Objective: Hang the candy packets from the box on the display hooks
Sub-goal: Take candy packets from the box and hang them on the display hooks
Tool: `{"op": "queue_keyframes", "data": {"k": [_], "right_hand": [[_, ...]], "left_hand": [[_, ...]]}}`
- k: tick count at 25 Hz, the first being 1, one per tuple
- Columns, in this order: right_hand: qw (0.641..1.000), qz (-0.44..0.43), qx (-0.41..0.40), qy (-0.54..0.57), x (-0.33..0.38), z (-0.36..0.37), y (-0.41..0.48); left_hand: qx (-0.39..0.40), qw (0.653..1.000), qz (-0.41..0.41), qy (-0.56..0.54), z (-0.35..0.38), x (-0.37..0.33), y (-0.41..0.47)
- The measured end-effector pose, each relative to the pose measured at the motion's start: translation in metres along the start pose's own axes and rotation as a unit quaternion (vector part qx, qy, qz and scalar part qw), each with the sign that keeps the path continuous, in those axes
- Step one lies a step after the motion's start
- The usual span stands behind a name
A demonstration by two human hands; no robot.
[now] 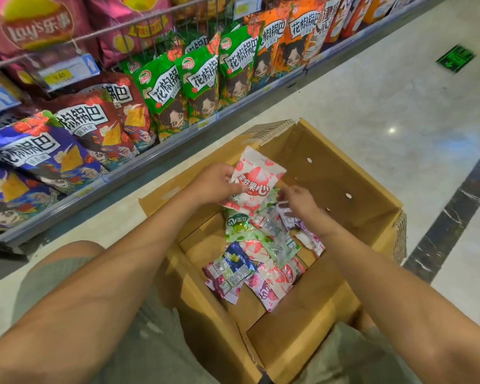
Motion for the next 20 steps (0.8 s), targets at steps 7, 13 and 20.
{"op": "queue_keyframes", "data": {"k": [7, 13, 20], "right_hand": [[0.961, 0.147, 0.189, -0.139, -0.099, 0.114, -0.006], [0.965, 0.129, 0.159, -0.164, -0.119, 0.147, -0.005], [0.95, 0.081, 0.203, -0.225, -0.112, 0.145, -0.009]], "left_hand": [[-0.081, 0.995, -0.003, -0.05, -0.013, -0.006, 0.002], [-0.084, 0.996, 0.012, -0.036, -0.011, -0.012, 0.005], [-0.081, 0.996, 0.002, -0.045, -0.014, -0.013, 0.006]]}}
Point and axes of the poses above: each hand's wrist, its own y-axis towards the middle knuckle, its own z-axis out of the palm, x = y × z, the point moved 5 cm from there along y, towards the middle knuckle, and after that the axes turned 4 degrees about y, right-handed, at the moved point
